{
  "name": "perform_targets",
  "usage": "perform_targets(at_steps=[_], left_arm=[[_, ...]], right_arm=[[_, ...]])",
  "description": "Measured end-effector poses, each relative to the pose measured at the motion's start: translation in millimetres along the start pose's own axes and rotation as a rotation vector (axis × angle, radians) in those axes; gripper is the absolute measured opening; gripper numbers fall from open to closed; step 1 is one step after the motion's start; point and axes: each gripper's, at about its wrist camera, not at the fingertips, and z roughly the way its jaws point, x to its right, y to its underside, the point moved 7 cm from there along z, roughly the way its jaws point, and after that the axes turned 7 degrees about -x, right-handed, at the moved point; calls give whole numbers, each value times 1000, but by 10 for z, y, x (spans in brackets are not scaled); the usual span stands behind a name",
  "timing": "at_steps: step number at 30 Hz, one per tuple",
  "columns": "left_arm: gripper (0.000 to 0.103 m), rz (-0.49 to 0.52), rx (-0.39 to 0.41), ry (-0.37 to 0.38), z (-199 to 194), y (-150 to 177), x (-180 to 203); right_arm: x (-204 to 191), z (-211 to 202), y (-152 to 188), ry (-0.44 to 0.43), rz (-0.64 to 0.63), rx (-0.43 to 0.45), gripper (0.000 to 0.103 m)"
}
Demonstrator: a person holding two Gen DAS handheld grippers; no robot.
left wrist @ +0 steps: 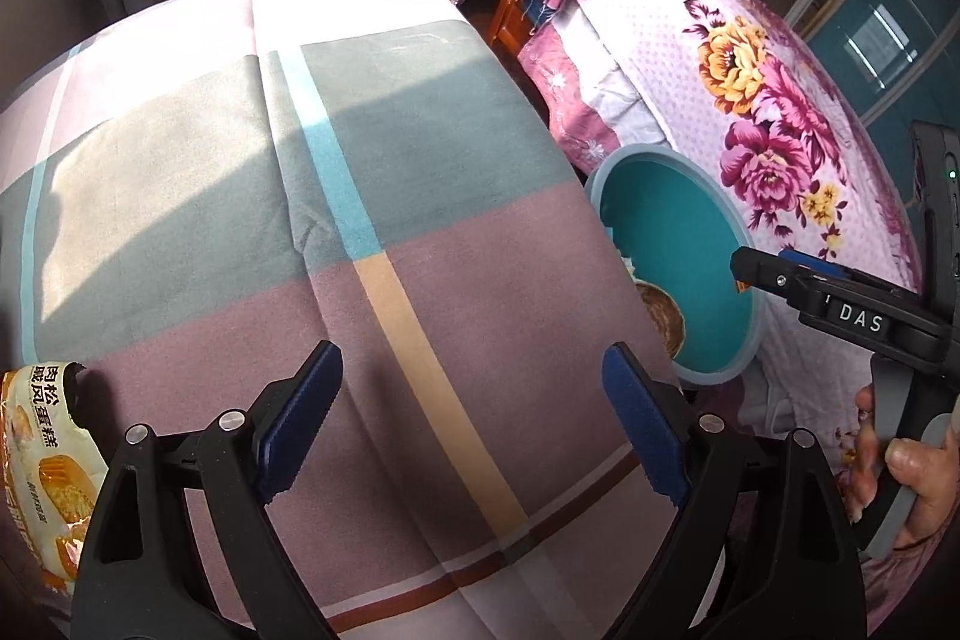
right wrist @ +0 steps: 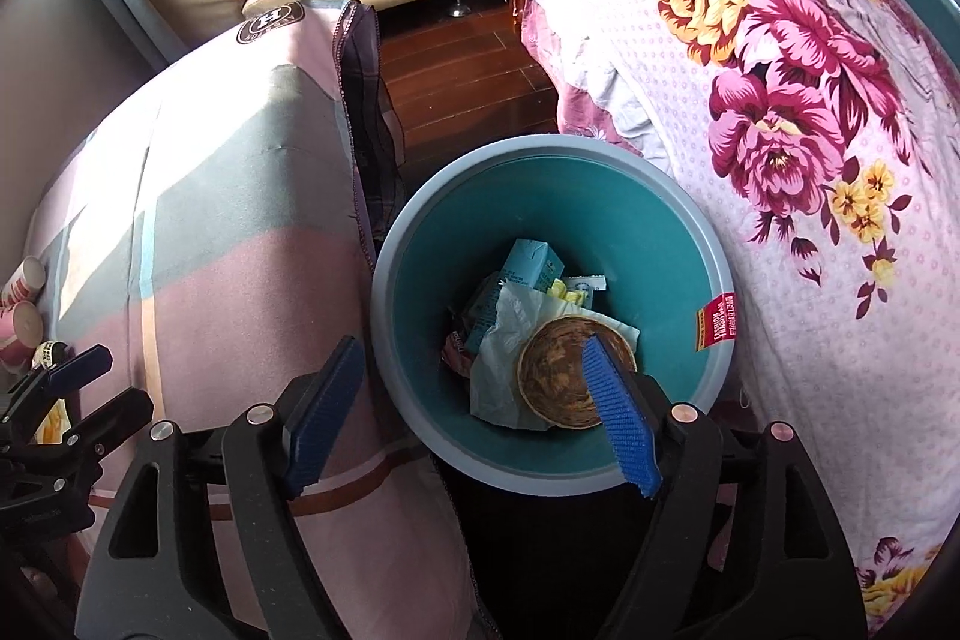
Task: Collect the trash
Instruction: 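Move both open tools back over the orange cake packet and pink cups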
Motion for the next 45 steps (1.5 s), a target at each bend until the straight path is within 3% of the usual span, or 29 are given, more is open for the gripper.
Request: perform_targets(at_steps=[8,26,38,45], left_arm=[[91,-73,58,-23,-399,246,-497],[92,-322,152,-66,-1070,855,-1910],[92,-491,178,-149,-1353,1240,-2983],[92,-509,156,-179,-1365,1345,-3338]], right_arm=[[-515,-152,139,-15,-76,2,74],[-2078,-227,434,-27,-354,-35,76],[-3565,-180,487,-53,-745,-63,76],[-4501,-159,529,-113,-993,-66,76]])
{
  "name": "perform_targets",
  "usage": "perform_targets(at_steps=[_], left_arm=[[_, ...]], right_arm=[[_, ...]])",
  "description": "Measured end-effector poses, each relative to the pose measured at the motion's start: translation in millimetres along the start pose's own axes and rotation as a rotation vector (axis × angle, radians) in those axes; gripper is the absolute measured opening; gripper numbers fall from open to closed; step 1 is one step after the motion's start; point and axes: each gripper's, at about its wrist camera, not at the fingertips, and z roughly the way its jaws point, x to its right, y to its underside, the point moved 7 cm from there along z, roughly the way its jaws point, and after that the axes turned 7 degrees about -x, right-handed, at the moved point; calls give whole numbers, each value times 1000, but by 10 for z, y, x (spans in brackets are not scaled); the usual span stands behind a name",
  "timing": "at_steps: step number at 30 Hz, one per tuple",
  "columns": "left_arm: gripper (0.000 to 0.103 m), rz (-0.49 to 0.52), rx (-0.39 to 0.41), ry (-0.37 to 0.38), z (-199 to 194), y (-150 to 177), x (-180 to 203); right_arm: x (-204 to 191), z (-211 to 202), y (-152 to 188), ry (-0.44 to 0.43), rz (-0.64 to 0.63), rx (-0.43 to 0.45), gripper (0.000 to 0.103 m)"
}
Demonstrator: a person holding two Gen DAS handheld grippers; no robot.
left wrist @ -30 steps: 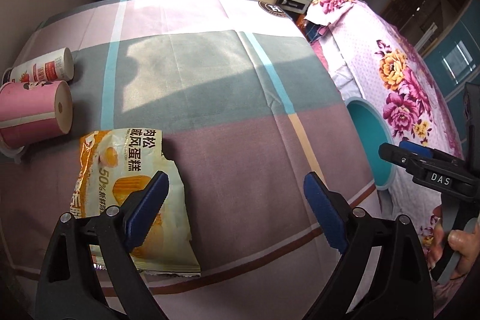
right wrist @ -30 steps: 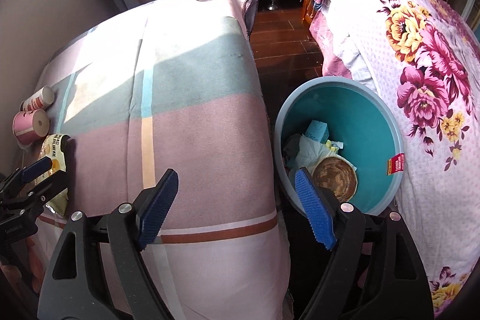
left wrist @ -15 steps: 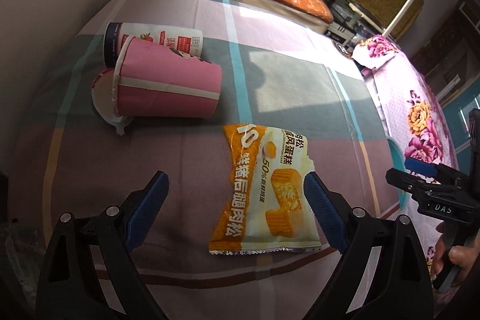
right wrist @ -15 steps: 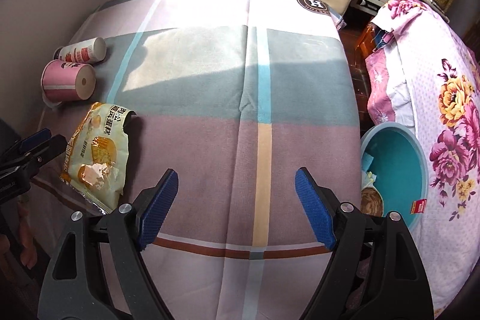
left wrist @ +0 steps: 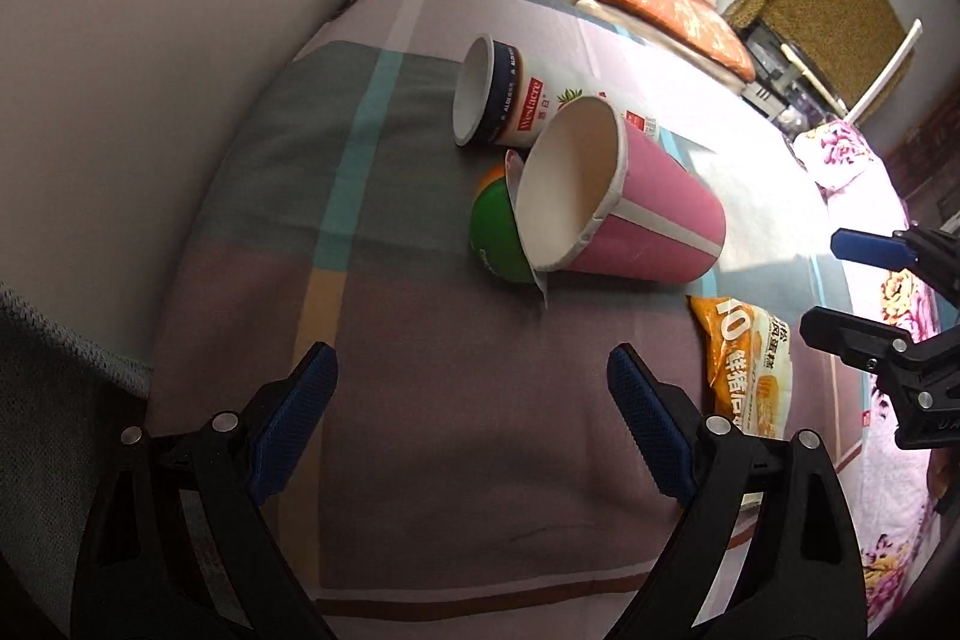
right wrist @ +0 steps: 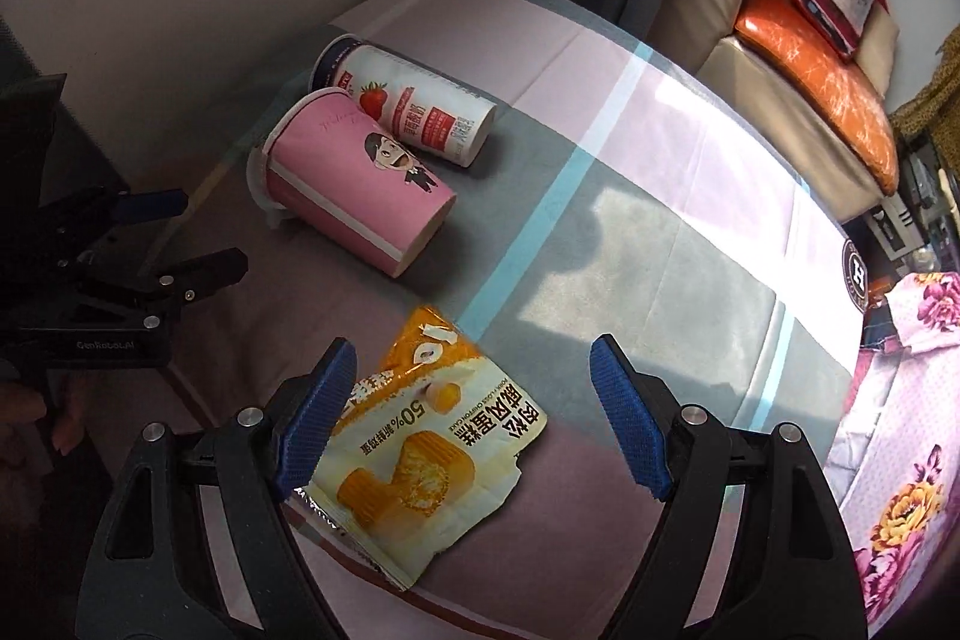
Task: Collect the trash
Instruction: 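Move both open tools back over the orange cake packet and pink cups, then grasp the pink cup with the right tool while the left tool grasps the white lid, then carry the pink cup to the bin with the right tool while the left tool carries the lid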
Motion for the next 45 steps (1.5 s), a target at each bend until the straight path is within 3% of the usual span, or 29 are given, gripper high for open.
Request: perform_targets(at_steps=[7,16,18,20,24,30,38,42,44,45], left_arm=[[92,55,-30,-35,90,9,-131],[92,90,-35,-39,122,-30,-201],[92,90,-35,-38,121,-35,-216],[92,89,-34,-37,125,-47,-200],[92,96,-31,-25,135,-53,-133],[91,102,8,-8,120,-187,-6],[81,63,65,21,58,-473,25],[55,51,40,3,182,-572,16],[51,48,24,-10,251,-586,31],[41,56,20,-25,284,-580,52]], right_arm=[[-291,197,-528,-42,-154,-30,76],[-510,501,-778,-67,-308,-107,76],[-537,562,-784,-88,-303,-122,76],[-541,593,-740,-120,-282,-137,64],[-416,499,-613,-161,-210,-116,62],[-94,392,-309,-103,-86,-107,62],[197,276,-38,-91,72,-71,62],[290,254,12,-91,129,-42,62],[329,256,28,-103,158,-33,63],[368,253,36,-104,168,-29,63]])
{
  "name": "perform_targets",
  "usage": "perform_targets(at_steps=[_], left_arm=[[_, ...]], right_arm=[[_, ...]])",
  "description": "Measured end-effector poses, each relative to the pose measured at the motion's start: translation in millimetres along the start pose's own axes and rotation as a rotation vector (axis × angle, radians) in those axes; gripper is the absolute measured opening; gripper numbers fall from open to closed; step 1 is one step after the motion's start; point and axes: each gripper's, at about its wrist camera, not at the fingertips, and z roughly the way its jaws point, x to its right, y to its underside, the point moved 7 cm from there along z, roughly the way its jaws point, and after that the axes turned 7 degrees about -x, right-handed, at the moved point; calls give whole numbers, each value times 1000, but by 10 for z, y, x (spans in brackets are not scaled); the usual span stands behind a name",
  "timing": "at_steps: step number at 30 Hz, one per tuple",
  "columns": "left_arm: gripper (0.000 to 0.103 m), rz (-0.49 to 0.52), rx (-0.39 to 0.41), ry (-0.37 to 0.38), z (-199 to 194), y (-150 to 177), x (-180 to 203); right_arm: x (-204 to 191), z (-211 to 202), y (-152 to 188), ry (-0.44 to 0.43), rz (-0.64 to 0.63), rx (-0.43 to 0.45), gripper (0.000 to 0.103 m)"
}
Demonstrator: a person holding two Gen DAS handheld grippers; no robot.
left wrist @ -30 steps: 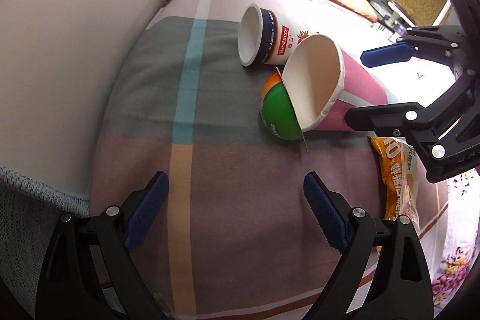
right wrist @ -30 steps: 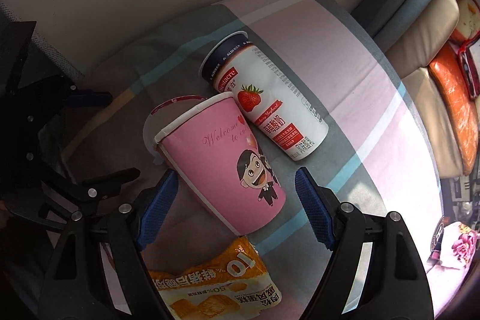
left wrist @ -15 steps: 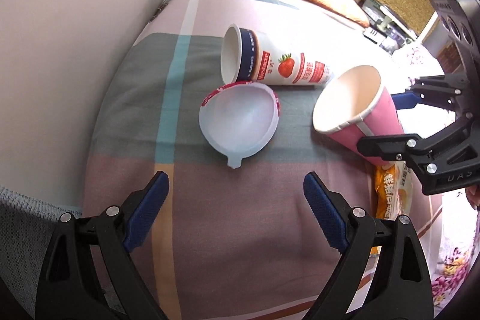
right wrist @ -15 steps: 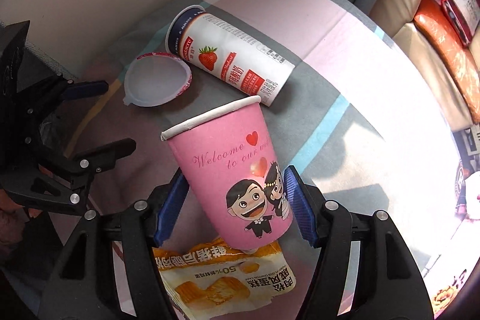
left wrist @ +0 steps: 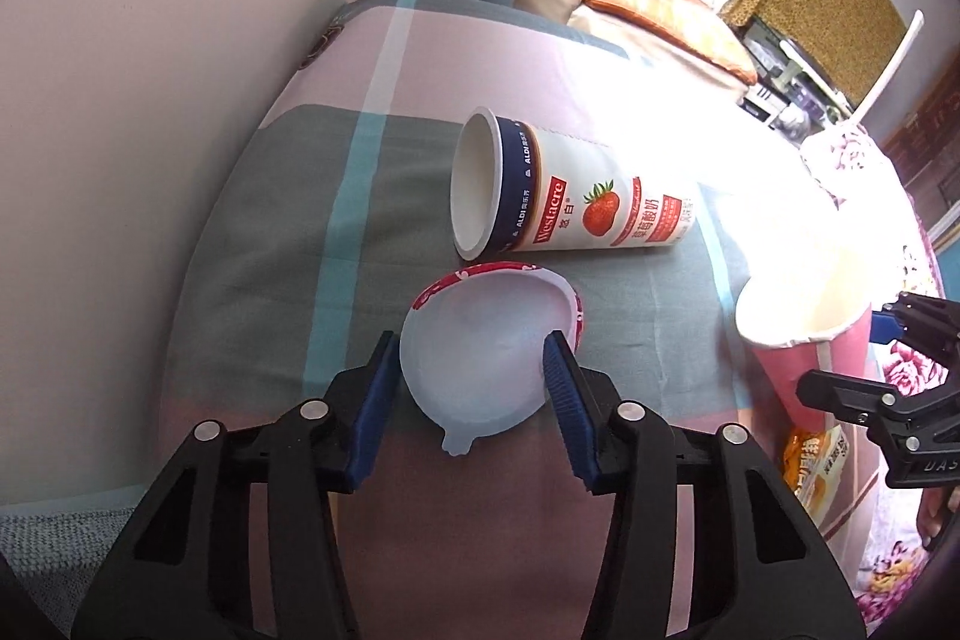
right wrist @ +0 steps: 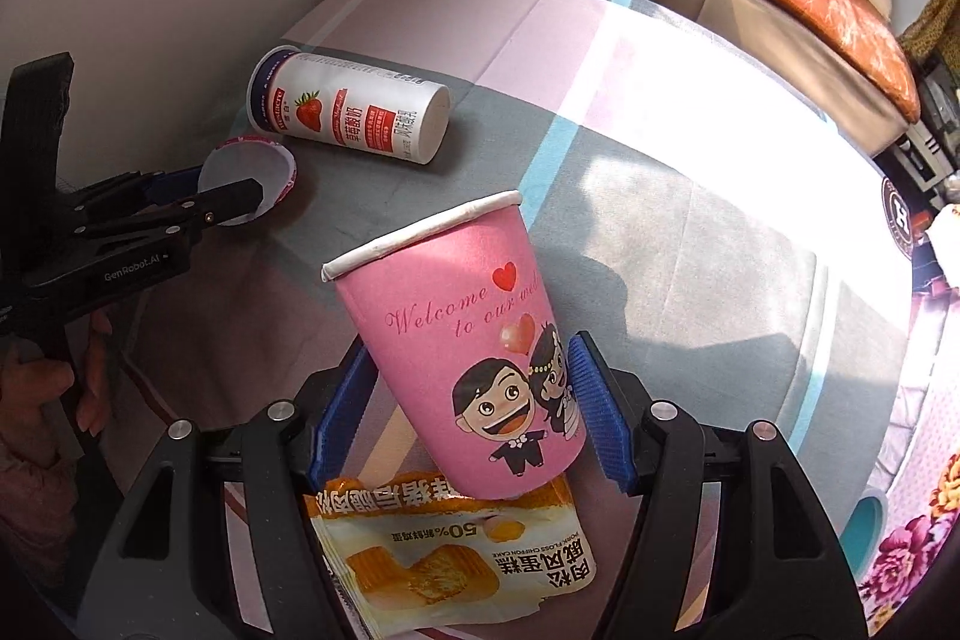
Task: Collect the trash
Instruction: 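Carry the pink cup to the bin with the right tool while the left tool carries the lid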
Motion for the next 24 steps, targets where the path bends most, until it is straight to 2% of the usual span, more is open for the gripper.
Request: perform_targets(at_steps=[1,3,4,14,24], left_arm=[[29,5,-4,-8,21,2,15],[15,21,5,-51,46,26,62],[11,23,5,-49,49,37,87],[7,63,70,-82,-148,121,397],[7,145,114,-56,-464,121,1053]], right_arm=[[25,-8,9,3,7,6,63],[64,-19,23,13,22,17,63],[74,-31,44,19,31,22,63],[462,-251,240,62,133,111,62],[839,-490,637,34,220,172,62]])
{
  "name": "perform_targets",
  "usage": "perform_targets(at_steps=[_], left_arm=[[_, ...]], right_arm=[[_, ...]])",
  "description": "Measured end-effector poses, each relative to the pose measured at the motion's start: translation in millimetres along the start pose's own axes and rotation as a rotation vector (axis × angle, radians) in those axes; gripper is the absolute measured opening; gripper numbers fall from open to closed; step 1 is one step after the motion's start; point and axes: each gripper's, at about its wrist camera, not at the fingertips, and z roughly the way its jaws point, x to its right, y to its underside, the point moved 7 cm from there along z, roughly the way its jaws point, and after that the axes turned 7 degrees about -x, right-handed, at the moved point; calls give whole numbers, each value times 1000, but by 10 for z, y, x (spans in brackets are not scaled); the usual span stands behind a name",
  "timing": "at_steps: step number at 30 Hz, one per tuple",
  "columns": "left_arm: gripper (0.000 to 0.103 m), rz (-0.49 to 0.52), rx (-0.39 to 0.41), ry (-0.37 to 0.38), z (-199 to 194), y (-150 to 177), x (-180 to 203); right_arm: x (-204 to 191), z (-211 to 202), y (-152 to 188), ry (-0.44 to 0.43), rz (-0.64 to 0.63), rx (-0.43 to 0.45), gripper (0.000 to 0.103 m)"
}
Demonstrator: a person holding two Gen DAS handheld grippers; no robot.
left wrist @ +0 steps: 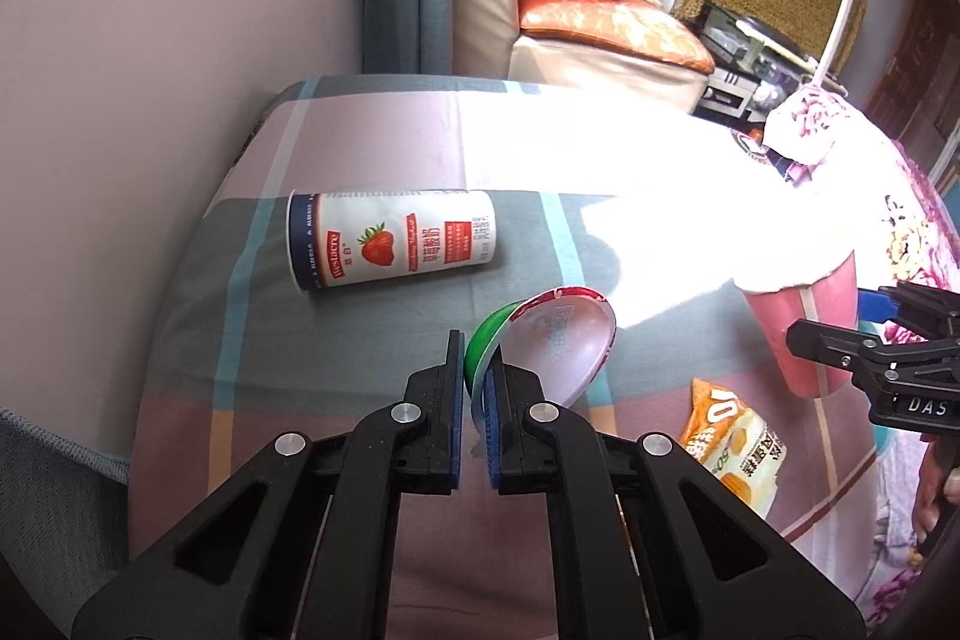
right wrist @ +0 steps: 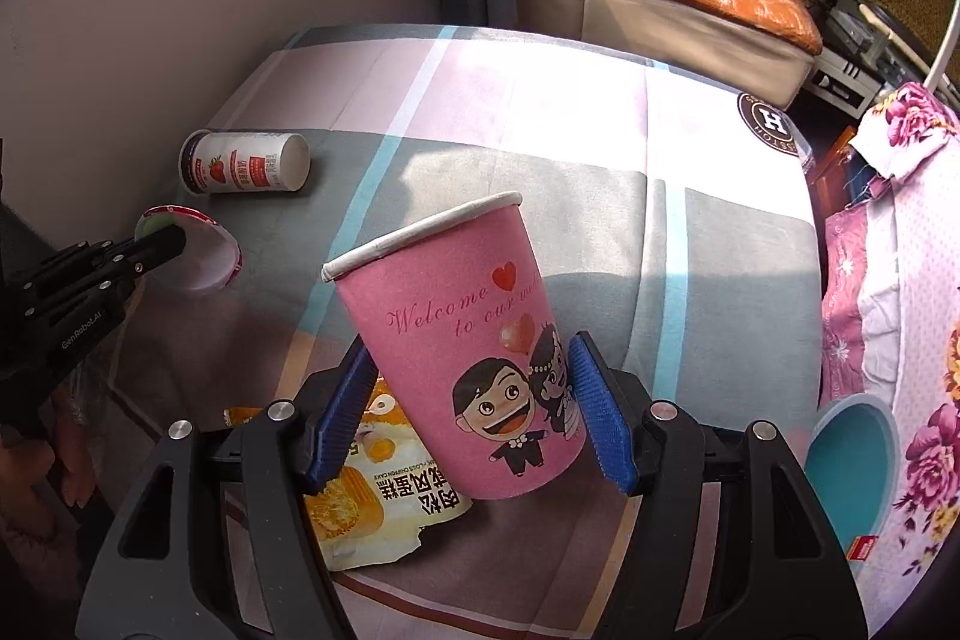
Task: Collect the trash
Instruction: 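Carry the pink cup to the bin with the right tool while the left tool carries the lid, then open the left tool to drop the lid while the right tool drops the pink cup into the bin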
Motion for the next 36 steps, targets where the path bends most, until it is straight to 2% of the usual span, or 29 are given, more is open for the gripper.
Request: perform_targets(at_steps=[4,11,23,36], left_arm=[[7,48,-4,29,-30,-13,355],[7,173,-37,100,39,75,1249],[7,412,-109,185,315,352,2864],[7,576,-171,244,530,660,3953]], right_arm=[[310,-138,175,-15,71,26,62],[957,-325,549,-19,205,63,62],[2121,-649,1265,54,404,126,62],[3013,-842,1925,135,564,133,63]])
